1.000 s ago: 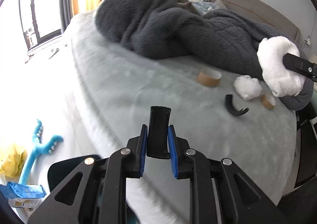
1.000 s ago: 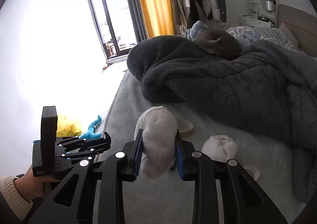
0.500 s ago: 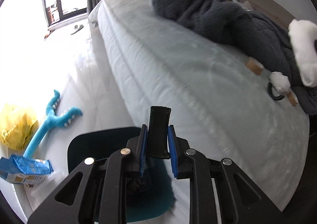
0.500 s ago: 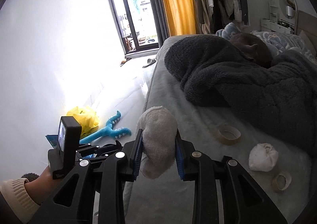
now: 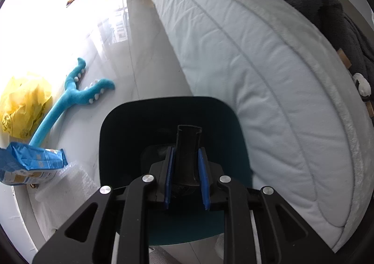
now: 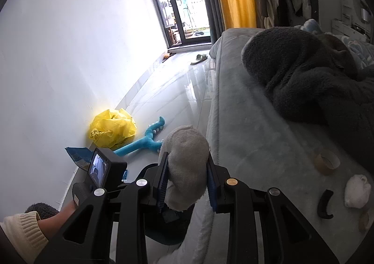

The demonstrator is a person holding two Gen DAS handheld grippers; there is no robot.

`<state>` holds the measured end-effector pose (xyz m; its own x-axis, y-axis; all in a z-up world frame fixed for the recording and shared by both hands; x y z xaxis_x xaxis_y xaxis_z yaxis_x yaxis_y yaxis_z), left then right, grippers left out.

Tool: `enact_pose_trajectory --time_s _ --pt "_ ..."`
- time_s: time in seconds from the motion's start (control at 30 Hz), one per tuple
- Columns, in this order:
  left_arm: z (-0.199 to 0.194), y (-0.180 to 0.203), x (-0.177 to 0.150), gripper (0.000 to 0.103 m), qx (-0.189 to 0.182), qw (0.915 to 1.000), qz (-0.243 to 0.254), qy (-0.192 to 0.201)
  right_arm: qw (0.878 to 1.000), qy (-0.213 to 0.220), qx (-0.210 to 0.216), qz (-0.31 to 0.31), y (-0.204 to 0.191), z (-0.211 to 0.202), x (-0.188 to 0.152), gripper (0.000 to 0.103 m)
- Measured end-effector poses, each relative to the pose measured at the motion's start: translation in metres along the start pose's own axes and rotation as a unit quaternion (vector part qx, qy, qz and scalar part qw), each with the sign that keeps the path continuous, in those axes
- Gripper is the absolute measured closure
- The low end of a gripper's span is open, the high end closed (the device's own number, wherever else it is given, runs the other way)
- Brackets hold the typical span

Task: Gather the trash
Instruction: 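Carry both items to the teal bin and open left gripper over it, then lower the white sock into the bin and open the right gripper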

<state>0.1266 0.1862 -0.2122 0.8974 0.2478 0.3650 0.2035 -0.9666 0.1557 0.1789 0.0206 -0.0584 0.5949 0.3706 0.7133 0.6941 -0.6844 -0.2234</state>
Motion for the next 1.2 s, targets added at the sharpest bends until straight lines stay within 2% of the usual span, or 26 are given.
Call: enact_pose_trajectory --time_s 0.4,0.43,0.47,0.5,0.57,0.63,0.9,1.2 --pt "0.025 -0.045 -0.020 0.080 -0.001 0.9976 -0.030 -0.063 0.998 -0.063 0.015 -0.011 -0.039 0.067 -0.010 0.073" --pt "0.025 -0.048 -0.022 0.078 -0.004 0.9975 -0.032 -0.063 0.997 -0.073 0.015 -0.008 -0.041 0.075 -0.011 0.073" --pt "0.024 -0.052 -0.022 0.068 -0.006 0.9974 -0.033 -0.063 0.997 -0.078 0.017 -0.006 -0.042 0.080 -0.012 0.073" --pt "0.022 -0.054 -0.023 0.055 -0.006 0.9976 -0.033 -0.060 0.996 -0.082 0.018 -0.004 -0.044 0.085 -0.013 0.073" --pt "0.016 -0.059 -0.024 0.045 0.000 0.9983 -0.031 -0.050 0.995 -0.095 0.018 0.000 -0.047 0.097 -0.016 0.073" --pt "0.011 -0.067 -0.025 0.045 -0.004 0.9983 -0.038 -0.044 0.994 -0.105 0.018 0.003 -0.050 0.107 -0.019 0.073" --pt "-0.017 -0.096 -0.025 0.028 -0.006 0.9982 -0.060 0.005 0.989 -0.143 0.018 0.011 -0.067 0.147 -0.034 0.073" --pt "-0.060 -0.112 -0.017 0.021 -0.009 0.9956 -0.063 0.070 0.982 -0.187 0.008 0.016 -0.078 0.192 -0.057 0.073"
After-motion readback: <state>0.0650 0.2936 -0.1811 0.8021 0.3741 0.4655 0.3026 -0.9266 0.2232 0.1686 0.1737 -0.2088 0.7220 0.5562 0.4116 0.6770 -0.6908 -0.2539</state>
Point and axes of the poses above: each gripper's, at about its wrist camera, not at the fingertips, and z roughly the way its jaws point, y to its right, x to its top, the point moved 1 cm from there along z, roughly the way its jaws point
